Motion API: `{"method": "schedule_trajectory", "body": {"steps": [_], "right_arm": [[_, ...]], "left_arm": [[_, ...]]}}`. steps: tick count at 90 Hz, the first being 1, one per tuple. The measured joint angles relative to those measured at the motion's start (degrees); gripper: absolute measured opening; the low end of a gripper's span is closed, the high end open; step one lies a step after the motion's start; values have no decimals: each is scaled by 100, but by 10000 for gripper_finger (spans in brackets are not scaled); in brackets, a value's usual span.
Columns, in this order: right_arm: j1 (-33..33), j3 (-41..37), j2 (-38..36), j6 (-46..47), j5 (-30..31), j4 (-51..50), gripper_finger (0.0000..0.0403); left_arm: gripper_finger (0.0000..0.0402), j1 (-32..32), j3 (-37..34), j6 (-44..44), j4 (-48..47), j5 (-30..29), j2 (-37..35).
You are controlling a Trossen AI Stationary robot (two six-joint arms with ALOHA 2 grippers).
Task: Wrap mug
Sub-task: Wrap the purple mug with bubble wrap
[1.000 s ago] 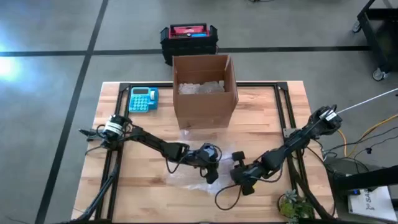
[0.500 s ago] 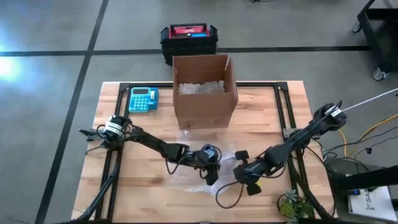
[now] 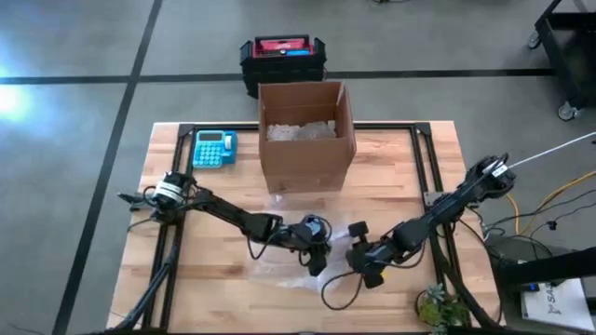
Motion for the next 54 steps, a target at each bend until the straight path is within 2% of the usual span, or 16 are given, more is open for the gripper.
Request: {"method": "schedule_trajectory", "body": {"steps": [7, 21, 43, 54], "right_arm": [[-4, -16, 178, -84, 210, 317, 13], [-4, -21, 352, -324, 119, 721, 13], [95, 516, -320, 243, 50, -1045, 14], [234, 707, -711, 35, -19, -910, 14]], "left_arm": [[24, 0, -2, 15, -35, -14, -15], [24, -7, -2, 29, -71, -19, -35], [24, -2, 7, -25, -23, -82, -11], [24, -5, 7, -22, -16, -121, -7]]}}
